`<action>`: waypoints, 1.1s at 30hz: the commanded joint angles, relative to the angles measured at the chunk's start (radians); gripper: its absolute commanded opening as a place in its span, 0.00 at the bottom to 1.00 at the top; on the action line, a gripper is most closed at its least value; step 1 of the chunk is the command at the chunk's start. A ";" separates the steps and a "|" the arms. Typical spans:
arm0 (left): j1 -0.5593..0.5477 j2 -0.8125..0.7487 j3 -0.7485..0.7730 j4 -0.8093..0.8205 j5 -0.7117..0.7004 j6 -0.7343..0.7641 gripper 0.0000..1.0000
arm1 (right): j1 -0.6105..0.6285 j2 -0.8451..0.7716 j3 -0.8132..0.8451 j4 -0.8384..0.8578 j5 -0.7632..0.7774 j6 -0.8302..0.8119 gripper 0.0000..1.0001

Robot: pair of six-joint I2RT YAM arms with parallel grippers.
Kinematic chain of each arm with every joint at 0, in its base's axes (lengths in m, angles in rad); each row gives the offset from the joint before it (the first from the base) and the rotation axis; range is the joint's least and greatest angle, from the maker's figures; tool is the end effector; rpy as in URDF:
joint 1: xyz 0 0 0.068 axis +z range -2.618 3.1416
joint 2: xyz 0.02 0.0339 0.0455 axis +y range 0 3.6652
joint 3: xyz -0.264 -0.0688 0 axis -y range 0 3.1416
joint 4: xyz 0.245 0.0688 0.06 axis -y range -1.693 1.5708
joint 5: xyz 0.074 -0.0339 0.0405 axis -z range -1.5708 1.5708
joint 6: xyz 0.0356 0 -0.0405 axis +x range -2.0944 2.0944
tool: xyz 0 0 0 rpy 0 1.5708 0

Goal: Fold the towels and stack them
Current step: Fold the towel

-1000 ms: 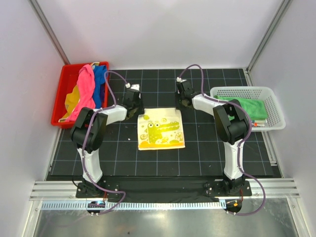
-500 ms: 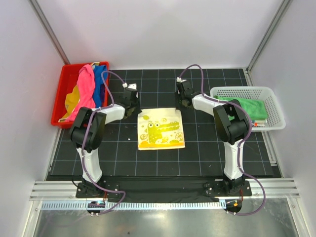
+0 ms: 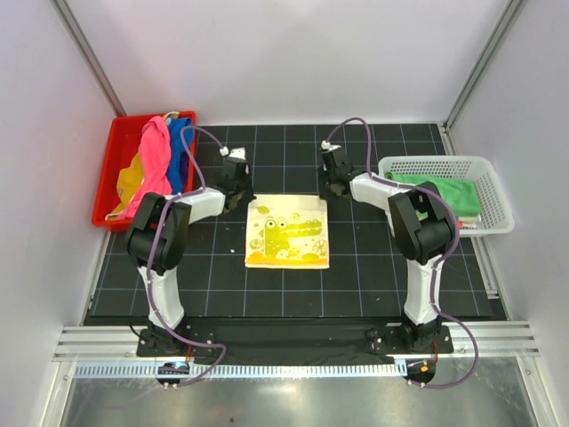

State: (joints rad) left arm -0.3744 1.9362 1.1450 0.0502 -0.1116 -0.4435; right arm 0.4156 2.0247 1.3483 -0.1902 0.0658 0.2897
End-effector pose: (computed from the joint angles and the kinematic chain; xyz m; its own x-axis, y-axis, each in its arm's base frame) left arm 0.3830 -0.1462 0.1542 -0.6906 -0.1868 -0.6987 -0.0104 0.9685 -0.2487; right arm 0.3992 0.1736 0.1607 -0.7722 -0.0292 -0.6348 -0.1496 0.9792 0.1369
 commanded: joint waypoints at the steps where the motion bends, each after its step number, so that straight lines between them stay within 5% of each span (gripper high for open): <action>1: 0.006 -0.074 -0.016 0.114 -0.033 -0.017 0.00 | -0.011 -0.109 -0.040 0.073 0.034 -0.007 0.03; 33: 0.006 -0.404 -0.472 0.478 0.099 -0.078 0.00 | 0.012 -0.498 -0.472 0.324 -0.052 0.042 0.02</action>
State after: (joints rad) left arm -0.3756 1.5711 0.6792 0.4530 -0.0029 -0.5186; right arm 0.4301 1.5673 0.8703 0.0845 -0.0063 0.3309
